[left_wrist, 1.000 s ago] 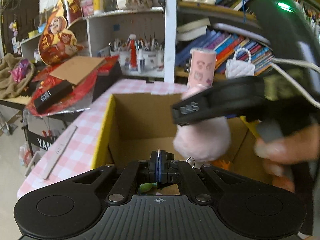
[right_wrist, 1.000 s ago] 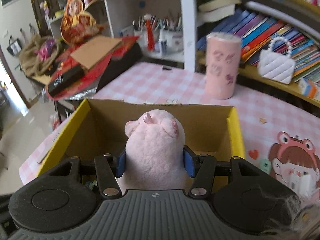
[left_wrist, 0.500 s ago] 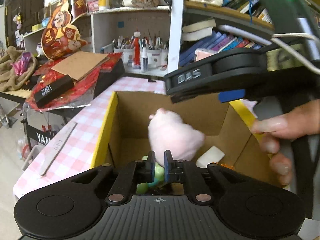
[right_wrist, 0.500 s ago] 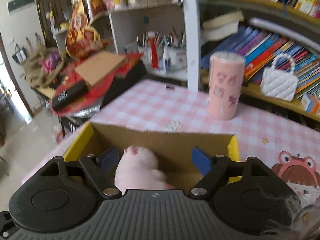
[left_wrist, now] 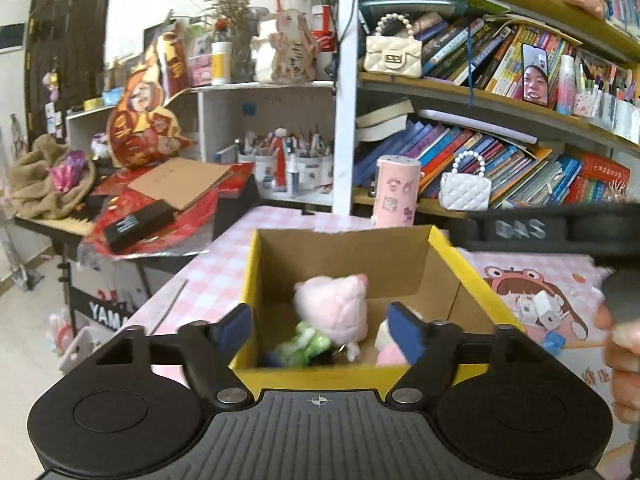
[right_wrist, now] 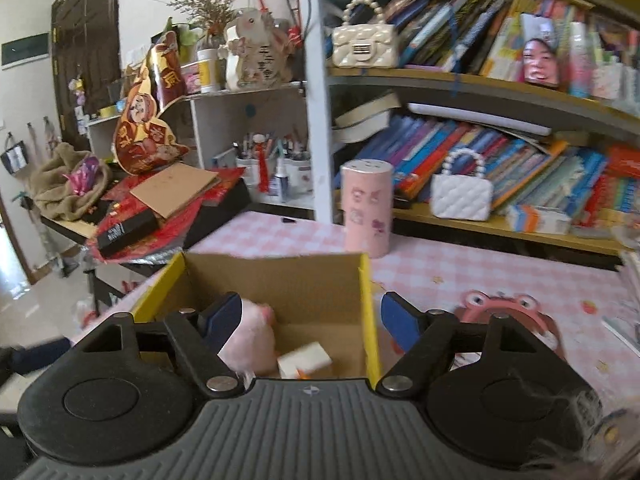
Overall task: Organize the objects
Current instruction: 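Open the right gripper to drop the pink pig into the yellow box, then move both grippers back toward the blue block and white charger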
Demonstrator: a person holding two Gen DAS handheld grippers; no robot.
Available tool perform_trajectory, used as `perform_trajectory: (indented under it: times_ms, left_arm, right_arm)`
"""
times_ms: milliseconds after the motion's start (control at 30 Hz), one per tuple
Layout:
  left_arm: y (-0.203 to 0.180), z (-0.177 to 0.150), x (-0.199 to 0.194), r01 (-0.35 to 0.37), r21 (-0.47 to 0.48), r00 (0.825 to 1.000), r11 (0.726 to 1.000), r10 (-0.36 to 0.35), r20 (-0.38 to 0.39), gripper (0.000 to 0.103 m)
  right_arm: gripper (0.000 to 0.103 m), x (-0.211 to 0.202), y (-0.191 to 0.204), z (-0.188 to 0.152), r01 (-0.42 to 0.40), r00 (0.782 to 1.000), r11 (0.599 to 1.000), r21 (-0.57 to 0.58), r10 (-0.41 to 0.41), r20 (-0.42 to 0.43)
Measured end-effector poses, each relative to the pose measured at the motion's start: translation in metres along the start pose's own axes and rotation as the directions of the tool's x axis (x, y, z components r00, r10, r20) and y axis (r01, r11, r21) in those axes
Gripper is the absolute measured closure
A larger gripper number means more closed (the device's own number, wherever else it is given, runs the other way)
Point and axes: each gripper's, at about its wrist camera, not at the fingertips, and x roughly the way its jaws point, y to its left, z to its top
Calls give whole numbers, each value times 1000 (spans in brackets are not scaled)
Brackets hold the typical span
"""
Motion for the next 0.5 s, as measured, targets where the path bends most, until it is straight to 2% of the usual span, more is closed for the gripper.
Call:
perform_trajectory:
  times_ms: [167,500]
  left_arm:
    - [8,-20,-26,-11,-17,1000,1000,10,-24,13]
    - [6,-65,-70,2,8,995,1000,-1,-96,9]
  right_arm:
    - [29,-31,3,-39,61,998,998,10,-60,-34]
    - [30,-89,17,-119,147,979,989,4,-145,-142]
